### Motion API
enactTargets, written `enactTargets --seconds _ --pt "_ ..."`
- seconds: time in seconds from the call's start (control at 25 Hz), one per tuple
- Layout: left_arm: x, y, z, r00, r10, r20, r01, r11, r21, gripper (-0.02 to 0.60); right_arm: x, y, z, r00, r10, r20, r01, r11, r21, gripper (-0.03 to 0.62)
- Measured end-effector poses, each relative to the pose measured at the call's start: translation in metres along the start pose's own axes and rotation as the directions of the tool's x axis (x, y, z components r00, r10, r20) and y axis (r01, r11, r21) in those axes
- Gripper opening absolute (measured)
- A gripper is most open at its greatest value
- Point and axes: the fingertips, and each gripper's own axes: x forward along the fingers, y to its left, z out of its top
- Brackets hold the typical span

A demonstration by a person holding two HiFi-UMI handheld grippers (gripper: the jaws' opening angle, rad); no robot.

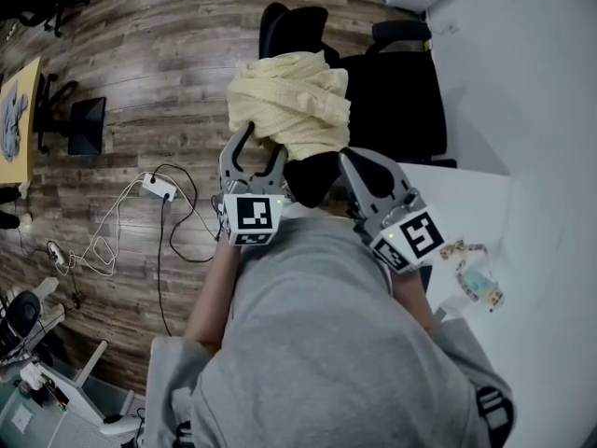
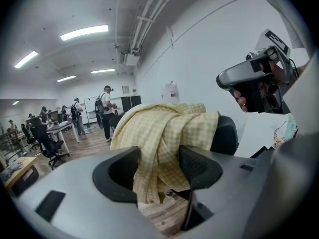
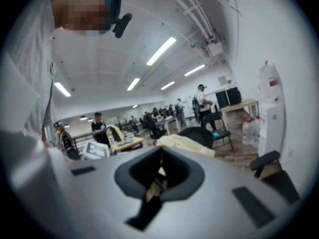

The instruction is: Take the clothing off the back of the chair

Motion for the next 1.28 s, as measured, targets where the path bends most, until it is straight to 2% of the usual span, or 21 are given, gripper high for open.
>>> enactTargets --seconds 0.24,0.56,0.8,1.04,1.28 --pt "0.001 0.006 -0.005 1.000 0.011 -0.017 -0.012 1.000 -0.026 0.271 0.001 -0.001 0.000 1.000 0.003 -0.003 -0.003 1.000 0.005 0.034" --pt "0.002 0.011 -0.005 0.999 0.041 -0.026 -0.041 0.999 -0.011 0.148 0.001 -0.001 -0.003 1.000 0.010 -0.005 -0.010 1.000 0.007 0.034" --pt "-0.003 0.012 -0.003 0.999 0.053 -0.013 -0.053 0.999 -0.004 0.087 -0.001 0.000 -0.005 1.000 0.003 -0.008 -0.003 1.000 0.005 0.034" --pt "-0.006 0.014 -0.001 0.999 0.043 0.005 -0.043 0.999 -0.014 0.064 -0.003 0.006 -0.006 1.000 -0.020 -0.003 0.020 1.000 -0.002 0.034" --pt "-0.006 0.013 0.000 1.000 0.002 0.011 -0.001 1.000 -0.024 0.060 -0.008 0.007 -0.007 0.998 -0.061 0.005 0.061 0.998 0.010 0.034"
